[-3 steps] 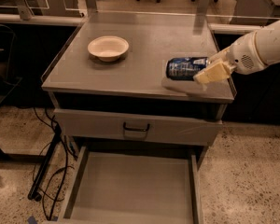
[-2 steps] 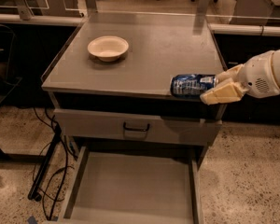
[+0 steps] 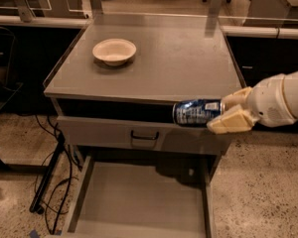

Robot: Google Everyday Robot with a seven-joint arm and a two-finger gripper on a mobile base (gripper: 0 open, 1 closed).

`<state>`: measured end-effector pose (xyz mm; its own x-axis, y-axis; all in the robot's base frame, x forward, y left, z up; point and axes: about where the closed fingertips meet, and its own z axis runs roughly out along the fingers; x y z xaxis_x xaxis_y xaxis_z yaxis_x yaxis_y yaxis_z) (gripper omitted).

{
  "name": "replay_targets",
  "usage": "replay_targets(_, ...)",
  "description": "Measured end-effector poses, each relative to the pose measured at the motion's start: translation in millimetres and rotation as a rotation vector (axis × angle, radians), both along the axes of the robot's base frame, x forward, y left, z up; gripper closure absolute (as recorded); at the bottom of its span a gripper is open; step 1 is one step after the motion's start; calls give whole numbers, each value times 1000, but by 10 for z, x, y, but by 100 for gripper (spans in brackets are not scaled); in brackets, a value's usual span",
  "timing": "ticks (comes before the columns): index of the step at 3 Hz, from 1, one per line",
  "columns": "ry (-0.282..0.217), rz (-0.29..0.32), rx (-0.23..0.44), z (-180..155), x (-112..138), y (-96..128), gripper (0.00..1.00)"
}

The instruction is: Place pepsi can into middle drawer

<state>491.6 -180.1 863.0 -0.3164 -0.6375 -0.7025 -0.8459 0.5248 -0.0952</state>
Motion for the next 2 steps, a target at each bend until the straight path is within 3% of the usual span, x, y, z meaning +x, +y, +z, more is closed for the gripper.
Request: replay_targets(2, 106, 96, -12, -894, -1146, 292, 100)
